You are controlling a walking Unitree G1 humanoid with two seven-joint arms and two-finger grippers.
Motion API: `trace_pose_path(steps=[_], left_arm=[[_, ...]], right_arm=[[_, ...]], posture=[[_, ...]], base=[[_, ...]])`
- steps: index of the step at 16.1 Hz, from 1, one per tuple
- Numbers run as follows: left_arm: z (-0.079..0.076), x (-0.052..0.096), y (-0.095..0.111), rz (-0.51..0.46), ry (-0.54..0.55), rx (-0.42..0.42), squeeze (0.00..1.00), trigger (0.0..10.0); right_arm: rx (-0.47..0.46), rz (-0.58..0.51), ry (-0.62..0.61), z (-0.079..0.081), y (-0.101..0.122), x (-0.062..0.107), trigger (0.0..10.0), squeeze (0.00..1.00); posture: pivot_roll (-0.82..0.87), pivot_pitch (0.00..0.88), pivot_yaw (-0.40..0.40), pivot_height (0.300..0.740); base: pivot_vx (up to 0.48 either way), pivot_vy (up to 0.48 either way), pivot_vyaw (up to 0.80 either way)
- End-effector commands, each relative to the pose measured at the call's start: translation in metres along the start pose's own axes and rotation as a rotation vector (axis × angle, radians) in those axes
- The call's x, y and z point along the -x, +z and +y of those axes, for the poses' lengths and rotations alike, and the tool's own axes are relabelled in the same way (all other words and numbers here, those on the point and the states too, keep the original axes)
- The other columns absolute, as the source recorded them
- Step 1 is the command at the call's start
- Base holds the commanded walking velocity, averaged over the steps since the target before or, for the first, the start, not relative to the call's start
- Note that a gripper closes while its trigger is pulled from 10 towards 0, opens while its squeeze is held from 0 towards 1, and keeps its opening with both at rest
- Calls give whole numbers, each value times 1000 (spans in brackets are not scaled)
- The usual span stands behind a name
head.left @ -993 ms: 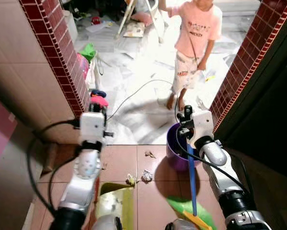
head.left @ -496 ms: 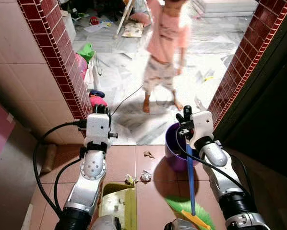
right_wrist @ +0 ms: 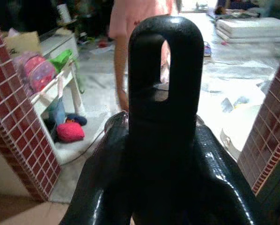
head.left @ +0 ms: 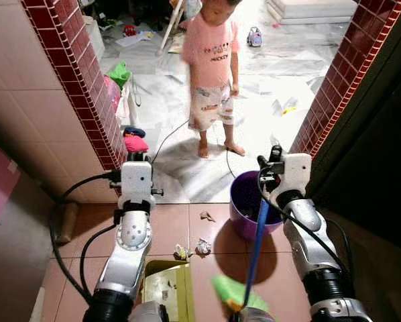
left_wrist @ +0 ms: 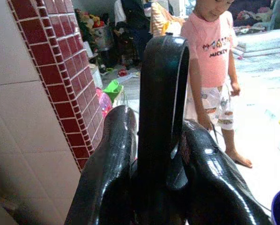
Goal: Sweep floor
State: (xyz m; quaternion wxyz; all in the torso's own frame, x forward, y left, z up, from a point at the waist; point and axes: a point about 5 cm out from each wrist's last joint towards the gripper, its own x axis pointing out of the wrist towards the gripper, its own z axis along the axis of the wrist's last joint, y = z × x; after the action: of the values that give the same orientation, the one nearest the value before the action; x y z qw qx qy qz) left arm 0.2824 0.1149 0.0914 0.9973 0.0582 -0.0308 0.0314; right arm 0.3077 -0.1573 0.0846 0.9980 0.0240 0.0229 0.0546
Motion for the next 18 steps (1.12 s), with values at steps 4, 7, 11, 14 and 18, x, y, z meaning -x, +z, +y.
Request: trace_pose_path(steps=[4, 7, 11, 14, 18], left_arm=[[-5, -4, 3, -5, -44, -7, 0, 10000], [-3, -9, 6, -13, -38, -6, 0, 10000], [0, -11, 8, -22, -29, -11, 0, 10000], [-1, -11, 8, -21, -39, -11, 0, 10000], [-1, -13, 11, -27, -38, -11, 0, 10000]], right_arm=[[-33, -29, 17, 13, 6, -6, 10000, 0], [-28, -32, 16, 11, 8, -9, 10000, 0], [-18, -38, 6, 8, 10, -12, 10000, 0], [-16, -39, 7, 8, 10, -13, 10000, 0], [-10, -41, 8, 7, 10, -13, 10000, 0]], posture=[[-95, 0, 64, 740], [-88, 0, 61, 740], [-85, 0, 66, 740], [-89, 0, 67, 740], [-89, 0, 69, 740]], base=[[0, 0, 0], [-162, 0, 0], [-251, 0, 0], [-269, 0, 0], [-205, 0, 0]])
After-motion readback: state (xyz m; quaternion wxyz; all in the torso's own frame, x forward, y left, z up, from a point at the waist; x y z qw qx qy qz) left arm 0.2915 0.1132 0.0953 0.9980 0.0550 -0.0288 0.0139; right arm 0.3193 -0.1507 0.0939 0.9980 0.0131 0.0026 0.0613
